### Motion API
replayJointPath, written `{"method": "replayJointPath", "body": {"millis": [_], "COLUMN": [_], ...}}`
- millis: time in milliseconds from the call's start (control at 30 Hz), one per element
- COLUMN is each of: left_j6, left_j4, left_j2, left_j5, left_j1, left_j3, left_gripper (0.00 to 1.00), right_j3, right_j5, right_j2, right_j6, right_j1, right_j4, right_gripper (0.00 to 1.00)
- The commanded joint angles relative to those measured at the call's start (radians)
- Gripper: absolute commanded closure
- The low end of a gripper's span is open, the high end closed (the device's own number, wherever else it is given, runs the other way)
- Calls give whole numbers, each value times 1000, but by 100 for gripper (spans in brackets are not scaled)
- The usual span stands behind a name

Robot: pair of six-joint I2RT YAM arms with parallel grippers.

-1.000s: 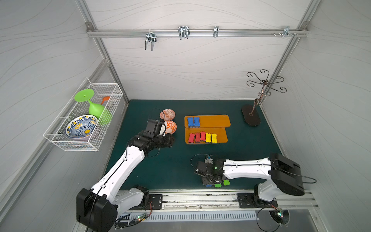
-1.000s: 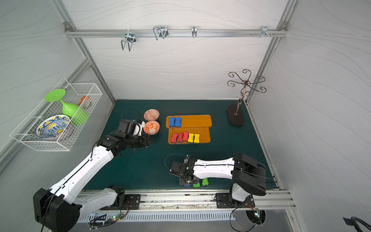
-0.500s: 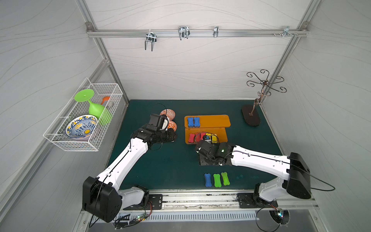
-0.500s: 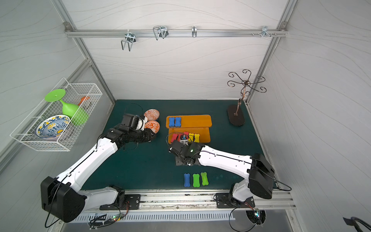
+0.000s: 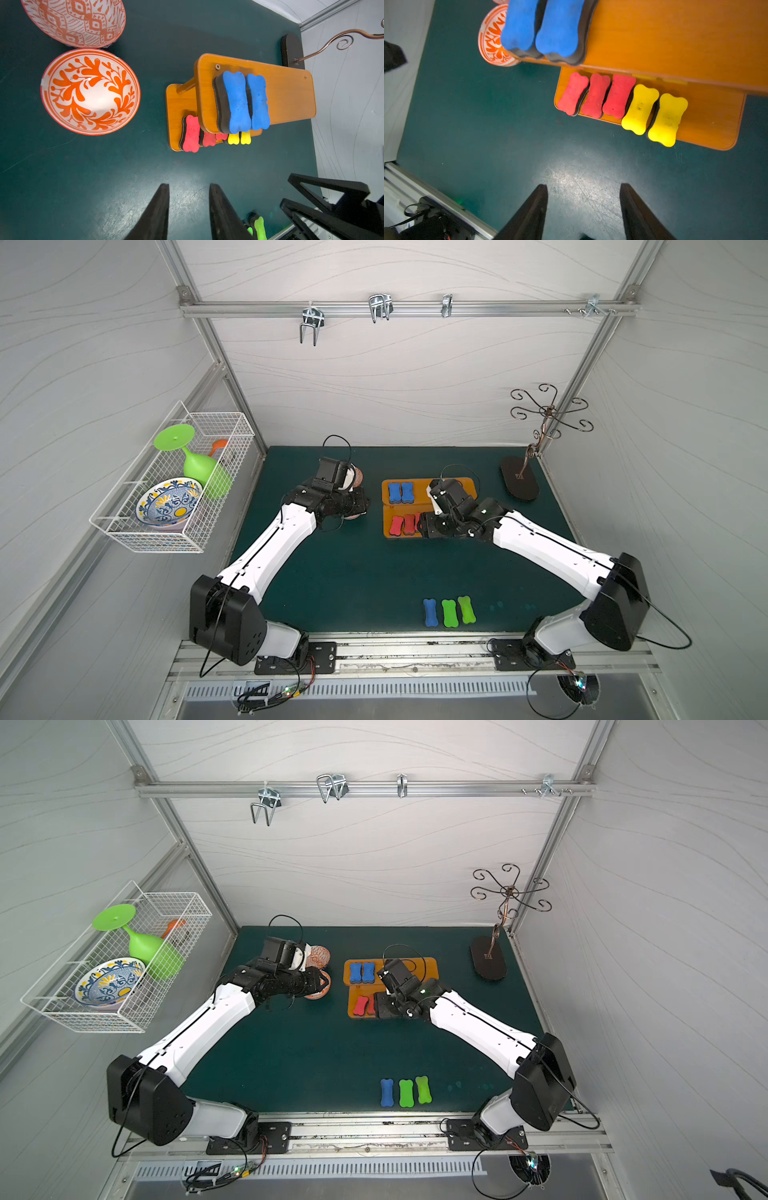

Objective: Remove the whiteboard erasers from the shelf
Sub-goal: Place the whiteboard eraser at the center of the board, then pick up the whiteboard eraser from the shelf.

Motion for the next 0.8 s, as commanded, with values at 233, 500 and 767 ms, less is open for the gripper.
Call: {"method": "replayJointPath", "body": {"millis": [233,500,767], "left_j6": [6,3,-6], "left_j4": [22,21,6], "left_j2": [47,45,16], "left_j5": [1,5,4], "left_j1": [28,45,48], "left_j3": [88,69,33], "left_gripper": [65,65,65], "right_j3": [50,158,237], "right_j5": [-134,-173,-198], "right_j2": [11,59,116], "right_j6": [-65,-99,-109], "right_j1": [-92,-152,-166], "right_j4": [41,8,-2], "right_gripper": [40,41,42]}}
